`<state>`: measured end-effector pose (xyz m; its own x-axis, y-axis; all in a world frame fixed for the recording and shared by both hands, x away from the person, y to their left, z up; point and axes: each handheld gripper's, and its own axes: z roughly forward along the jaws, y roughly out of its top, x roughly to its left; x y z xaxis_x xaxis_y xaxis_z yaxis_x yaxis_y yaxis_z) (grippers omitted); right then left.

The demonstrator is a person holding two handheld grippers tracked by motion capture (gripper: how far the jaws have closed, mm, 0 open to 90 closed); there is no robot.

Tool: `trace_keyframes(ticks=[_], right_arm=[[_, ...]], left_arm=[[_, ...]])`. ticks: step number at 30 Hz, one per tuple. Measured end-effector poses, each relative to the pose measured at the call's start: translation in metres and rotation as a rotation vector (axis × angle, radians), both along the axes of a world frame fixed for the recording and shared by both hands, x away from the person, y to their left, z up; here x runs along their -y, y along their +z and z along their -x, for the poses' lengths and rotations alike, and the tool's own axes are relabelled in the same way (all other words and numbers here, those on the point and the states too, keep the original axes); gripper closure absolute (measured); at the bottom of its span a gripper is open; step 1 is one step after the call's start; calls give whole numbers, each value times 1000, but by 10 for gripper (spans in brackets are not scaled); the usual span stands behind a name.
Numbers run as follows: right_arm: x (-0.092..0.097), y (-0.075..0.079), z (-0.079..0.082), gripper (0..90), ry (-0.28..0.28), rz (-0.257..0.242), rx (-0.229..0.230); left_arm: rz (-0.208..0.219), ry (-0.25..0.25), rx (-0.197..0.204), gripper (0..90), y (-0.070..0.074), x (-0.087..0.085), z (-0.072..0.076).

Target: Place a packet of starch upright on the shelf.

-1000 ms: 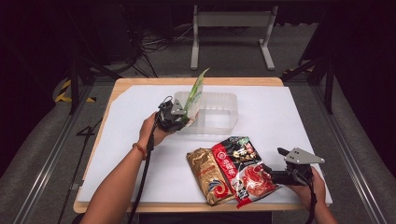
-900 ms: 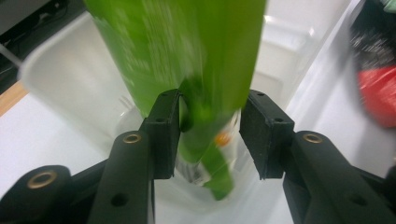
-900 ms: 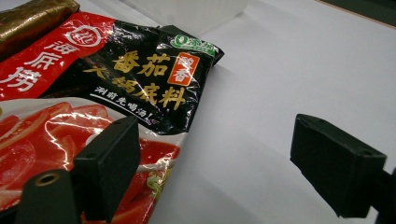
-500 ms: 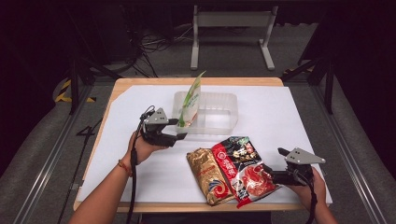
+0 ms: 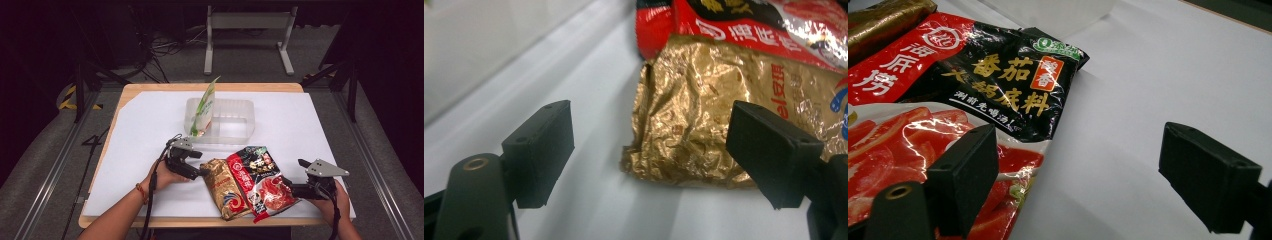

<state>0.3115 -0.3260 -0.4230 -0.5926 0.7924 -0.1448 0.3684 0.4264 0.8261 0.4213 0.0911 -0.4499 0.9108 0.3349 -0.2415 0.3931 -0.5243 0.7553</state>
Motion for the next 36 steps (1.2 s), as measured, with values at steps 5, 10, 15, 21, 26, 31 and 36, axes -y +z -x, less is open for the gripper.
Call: trace_keyframes(ticks=[5, 10, 15, 21, 26, 31, 36], right_arm=[[0, 0, 1, 167, 2, 4, 1], [0, 0, 3, 167, 2, 3, 2], [0, 0, 2, 167, 3, 5, -2], [0, -1, 2, 168, 5, 11, -8], [0, -1, 2, 167, 6, 13, -8], [-1, 0, 2, 167, 7, 14, -6], [0, 0, 2, 167, 3, 10, -3]], left_arm=[[-40, -33, 17, 201, -2, 10, 2], [-46, -45, 19, 209, -2, 15, 2], [-17, -77, -7, 336, -2, 15, 4], [22, -15, -4, 713, 0, 8, 2], [45, -4, 4, 889, 0, 7, 4], [103, 6, 2, 900, 6, 1, 6], [179, 37, 26, 900, 22, -10, 11]])
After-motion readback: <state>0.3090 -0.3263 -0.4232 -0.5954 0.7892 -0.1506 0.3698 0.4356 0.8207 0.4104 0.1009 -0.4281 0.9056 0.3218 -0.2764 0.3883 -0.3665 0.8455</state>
